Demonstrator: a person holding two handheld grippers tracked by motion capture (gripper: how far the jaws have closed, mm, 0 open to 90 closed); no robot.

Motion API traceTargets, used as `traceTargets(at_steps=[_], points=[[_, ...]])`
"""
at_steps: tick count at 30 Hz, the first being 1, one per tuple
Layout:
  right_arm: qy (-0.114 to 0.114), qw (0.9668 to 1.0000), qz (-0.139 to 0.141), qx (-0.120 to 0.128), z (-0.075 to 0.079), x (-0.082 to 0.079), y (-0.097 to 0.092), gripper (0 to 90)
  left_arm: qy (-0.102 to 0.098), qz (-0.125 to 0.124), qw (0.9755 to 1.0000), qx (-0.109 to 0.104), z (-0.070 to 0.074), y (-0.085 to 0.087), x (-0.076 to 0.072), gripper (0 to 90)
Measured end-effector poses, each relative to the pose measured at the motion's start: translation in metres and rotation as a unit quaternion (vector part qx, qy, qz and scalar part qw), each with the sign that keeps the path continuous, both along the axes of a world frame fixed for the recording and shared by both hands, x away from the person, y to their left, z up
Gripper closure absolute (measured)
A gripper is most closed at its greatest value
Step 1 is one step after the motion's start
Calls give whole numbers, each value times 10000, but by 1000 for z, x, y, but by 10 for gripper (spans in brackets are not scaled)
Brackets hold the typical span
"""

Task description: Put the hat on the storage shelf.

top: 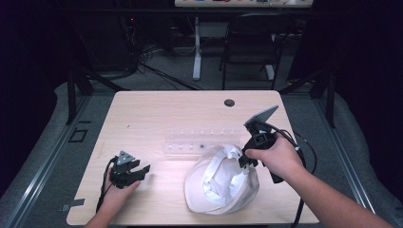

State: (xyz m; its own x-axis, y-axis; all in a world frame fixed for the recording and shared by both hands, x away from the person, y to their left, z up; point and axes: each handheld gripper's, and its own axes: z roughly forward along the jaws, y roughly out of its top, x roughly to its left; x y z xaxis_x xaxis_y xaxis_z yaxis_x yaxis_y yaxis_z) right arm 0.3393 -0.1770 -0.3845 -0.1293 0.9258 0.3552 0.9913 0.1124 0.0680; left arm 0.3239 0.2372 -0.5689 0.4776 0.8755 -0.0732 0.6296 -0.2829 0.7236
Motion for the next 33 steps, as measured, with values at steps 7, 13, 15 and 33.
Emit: traceTargets(at_steps=[7, 13, 15, 33], points=[[166, 9992, -74, 349, 15, 6, -2, 816, -1, -6, 10000, -2, 0, 0, 0, 485], [226, 9957, -170, 884, 22, 10, -8, 816, -4, -11, 10000, 4, 0, 0, 0, 485], [236, 9942, -172, 1035, 23, 11, -10, 817, -3, 1, 10000, -3, 0, 0, 0, 485], [350, 9781, -279, 2030, 21, 13, -17, 818, -1, -5, 10000, -1, 0, -1, 0, 485]])
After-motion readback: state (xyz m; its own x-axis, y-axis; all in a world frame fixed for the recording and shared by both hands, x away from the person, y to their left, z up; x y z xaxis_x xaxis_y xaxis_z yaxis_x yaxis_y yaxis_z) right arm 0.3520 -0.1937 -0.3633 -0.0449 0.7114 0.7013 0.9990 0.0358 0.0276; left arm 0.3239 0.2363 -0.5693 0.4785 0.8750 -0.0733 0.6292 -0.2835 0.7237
